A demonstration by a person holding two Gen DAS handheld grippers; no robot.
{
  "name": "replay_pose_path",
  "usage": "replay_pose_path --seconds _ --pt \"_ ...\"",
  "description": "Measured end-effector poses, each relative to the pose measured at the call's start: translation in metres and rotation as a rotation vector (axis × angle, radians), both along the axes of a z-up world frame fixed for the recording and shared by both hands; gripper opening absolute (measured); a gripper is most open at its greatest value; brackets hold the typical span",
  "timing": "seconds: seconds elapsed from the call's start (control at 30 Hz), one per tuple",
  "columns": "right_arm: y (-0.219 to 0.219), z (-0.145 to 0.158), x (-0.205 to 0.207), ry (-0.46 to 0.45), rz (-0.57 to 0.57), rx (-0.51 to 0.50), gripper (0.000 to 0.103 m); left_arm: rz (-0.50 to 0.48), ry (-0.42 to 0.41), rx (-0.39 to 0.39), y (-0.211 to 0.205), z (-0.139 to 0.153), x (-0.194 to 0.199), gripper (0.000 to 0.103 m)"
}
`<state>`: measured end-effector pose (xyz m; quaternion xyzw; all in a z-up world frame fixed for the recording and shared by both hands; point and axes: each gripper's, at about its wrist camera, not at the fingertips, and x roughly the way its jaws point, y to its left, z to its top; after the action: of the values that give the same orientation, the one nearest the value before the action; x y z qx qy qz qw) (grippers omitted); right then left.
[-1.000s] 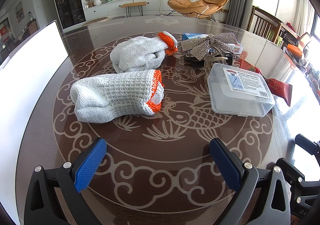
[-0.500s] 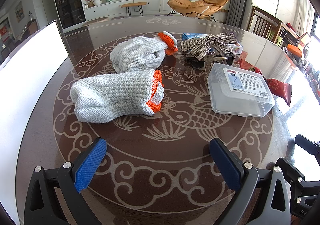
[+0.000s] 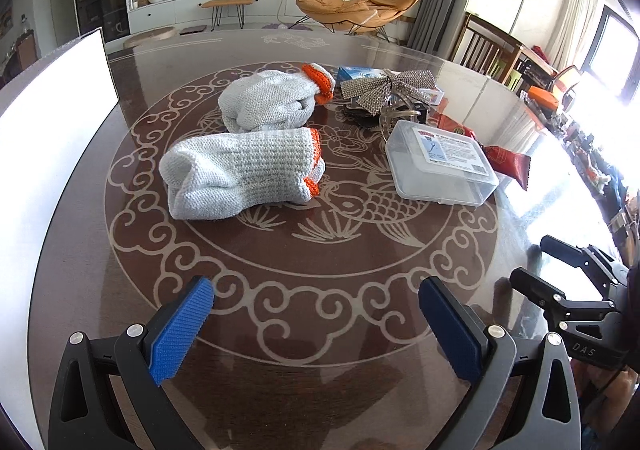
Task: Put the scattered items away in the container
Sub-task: 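Grasp the white orange-cuffed knit glove with the left gripper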
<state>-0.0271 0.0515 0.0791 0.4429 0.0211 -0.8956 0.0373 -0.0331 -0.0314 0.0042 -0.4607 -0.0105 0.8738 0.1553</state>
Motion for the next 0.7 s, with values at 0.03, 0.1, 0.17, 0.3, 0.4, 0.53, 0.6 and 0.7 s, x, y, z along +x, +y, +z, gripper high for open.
replay_pose_path --seconds 0.03,0.1,0.17,0.3,0.4,0.53,0.6,0.7 --pt "0.000 0.000 0.000 0.000 0.000 0.000 0.077 -0.005 0.010 0.007 -0.006 0.006 -0.003 0.103" --pt "0.000 0.000 0.000 0.000 0.000 0.000 0.077 -0.053 0.037 -0.023 -0.007 0.016 -0.012 0.103" --pt "0.001 0.000 0.000 0.000 0.000 -0.001 0.077 -0.101 0.092 -0.127 -0.001 0.022 -0.027 0.103" --pt "0.000 0.000 0.000 0.000 0.000 -0.001 0.077 -0.192 0.115 -0.256 0.012 0.021 -0.067 0.103" --pt "0.001 0.000 0.000 0.000 0.000 -0.001 0.077 -0.238 0.010 -0.248 0.013 0.006 -0.089 0.103" --pt "0.001 0.001 0.000 0.000 0.000 -0.001 0.077 -0.350 -0.159 0.026 0.000 0.010 -0.067 0.103" --pt "0.001 0.000 0.000 0.000 0.000 -0.001 0.077 -0.381 -0.130 0.082 -0.008 0.024 -0.048 0.103" --pt "0.000 0.000 -0.001 0.000 0.001 -0.002 0.077 -0.318 -0.094 0.031 -0.013 0.032 -0.043 0.103"
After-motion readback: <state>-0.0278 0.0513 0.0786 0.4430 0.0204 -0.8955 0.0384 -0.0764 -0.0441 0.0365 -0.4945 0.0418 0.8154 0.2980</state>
